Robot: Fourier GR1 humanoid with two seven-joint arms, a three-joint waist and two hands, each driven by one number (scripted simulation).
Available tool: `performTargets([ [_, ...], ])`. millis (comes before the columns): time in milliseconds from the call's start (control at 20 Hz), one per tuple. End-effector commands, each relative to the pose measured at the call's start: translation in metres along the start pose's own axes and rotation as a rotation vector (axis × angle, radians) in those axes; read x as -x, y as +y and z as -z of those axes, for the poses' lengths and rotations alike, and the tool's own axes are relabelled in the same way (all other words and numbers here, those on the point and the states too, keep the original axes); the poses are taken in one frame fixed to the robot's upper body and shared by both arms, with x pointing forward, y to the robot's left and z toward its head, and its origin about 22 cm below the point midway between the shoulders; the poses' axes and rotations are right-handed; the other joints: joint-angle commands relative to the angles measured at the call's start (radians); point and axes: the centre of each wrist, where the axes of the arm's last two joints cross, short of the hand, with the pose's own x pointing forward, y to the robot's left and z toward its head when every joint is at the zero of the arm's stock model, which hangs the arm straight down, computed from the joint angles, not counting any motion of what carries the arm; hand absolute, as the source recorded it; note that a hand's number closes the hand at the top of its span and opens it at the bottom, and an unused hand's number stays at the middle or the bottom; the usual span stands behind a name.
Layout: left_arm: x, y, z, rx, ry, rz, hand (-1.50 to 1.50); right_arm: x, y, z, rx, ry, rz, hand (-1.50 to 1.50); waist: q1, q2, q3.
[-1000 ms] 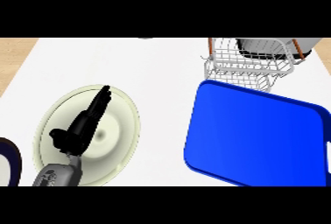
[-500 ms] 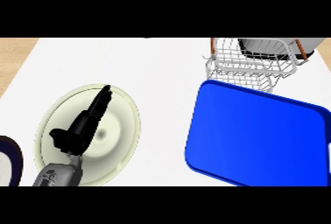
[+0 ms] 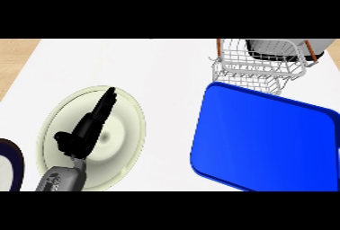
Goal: Pick the croissant from the tray and place it in the tiered basket
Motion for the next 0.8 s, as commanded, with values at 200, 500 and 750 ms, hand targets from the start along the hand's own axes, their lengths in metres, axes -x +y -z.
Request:
performTargets([
  [200,-0.001,-0.007,-0.006,0.002,0.061,-0.006,0.0,-0.028,0.053,0.025,-0.081,-0.014,0.084,1.5,0.001,0.005,-0.009],
  [500,-0.003,0.013,0.001,-0.018,0.067,-0.032,0.0,-0.008,0.065,0.027,-0.178,0.064,0.214,1.5,-0.012,0.003,-0.009],
  [750,0.011,0.002,-0.008,-0.034,0.077,-0.013,0.0,-0.019,0.071,0.035,-0.272,0.274,0.406,-1.5,-0.013,0.002,-0.009],
])
